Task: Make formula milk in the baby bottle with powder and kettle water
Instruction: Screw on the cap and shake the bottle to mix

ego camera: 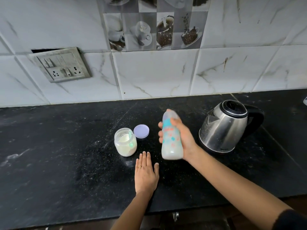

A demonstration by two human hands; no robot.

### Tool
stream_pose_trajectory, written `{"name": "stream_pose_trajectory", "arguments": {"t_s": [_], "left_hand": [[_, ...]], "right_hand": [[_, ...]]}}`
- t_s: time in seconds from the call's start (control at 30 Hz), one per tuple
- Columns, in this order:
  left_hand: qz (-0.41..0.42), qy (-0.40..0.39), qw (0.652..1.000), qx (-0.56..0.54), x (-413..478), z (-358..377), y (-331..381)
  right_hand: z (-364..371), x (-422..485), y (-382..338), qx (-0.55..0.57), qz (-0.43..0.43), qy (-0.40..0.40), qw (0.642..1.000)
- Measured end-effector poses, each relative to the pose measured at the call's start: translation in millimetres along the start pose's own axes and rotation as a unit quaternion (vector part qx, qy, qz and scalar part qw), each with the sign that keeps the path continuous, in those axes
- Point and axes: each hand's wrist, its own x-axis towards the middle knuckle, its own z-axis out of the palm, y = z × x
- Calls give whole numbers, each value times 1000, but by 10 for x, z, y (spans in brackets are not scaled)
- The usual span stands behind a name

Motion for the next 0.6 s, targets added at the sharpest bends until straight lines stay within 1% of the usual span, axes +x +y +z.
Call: {"name": "stream_pose_trajectory", "arguments": {"t_s": [0.07,0.1,0.13,0.17,0.23,0.27,0.3,0.33,0.37,0.43,0.47,0.5,0.6], "left_hand": [[0,-1,1000,1,-1,5,-11],[0,-3,1000,2,-8,5,-12],[1,-2,1000,2,-9,1,-11],[0,-1,1000,1,-9,0,-12],[-4,-1,1000,0,-1,6,-10],[-4,-1,1000,0,2,9,-9],[-2,0,1000,1,-1,9,-10],[0,-1,1000,2,-1,8,-12],[1,-2,1000,3,1,8,-16],[2,-5,1000,6,-4,7,-22],[4,-4,1000,7,-6,2,-20],[4,-3,1000,5,-10,-2,-19],[1,-7,1000,2,1,6,-22]], "right_hand": [[-19,134,-166,102,-26,78,991],[-46,182,-227,135,-30,107,985],[-59,190,-247,148,-26,111,982],[-64,160,-216,125,-13,88,988],[-92,91,-100,48,4,18,999],[-88,56,-76,18,4,-20,1000],[-73,35,-95,2,-1,-39,999],[-53,52,-148,13,-6,-38,999],[-50,99,-210,49,-14,-18,999],[-51,184,-351,125,-33,66,989],[-54,191,-374,141,-44,96,984],[-49,171,-343,138,-41,98,985],[-110,72,-95,42,-8,32,999]]}}
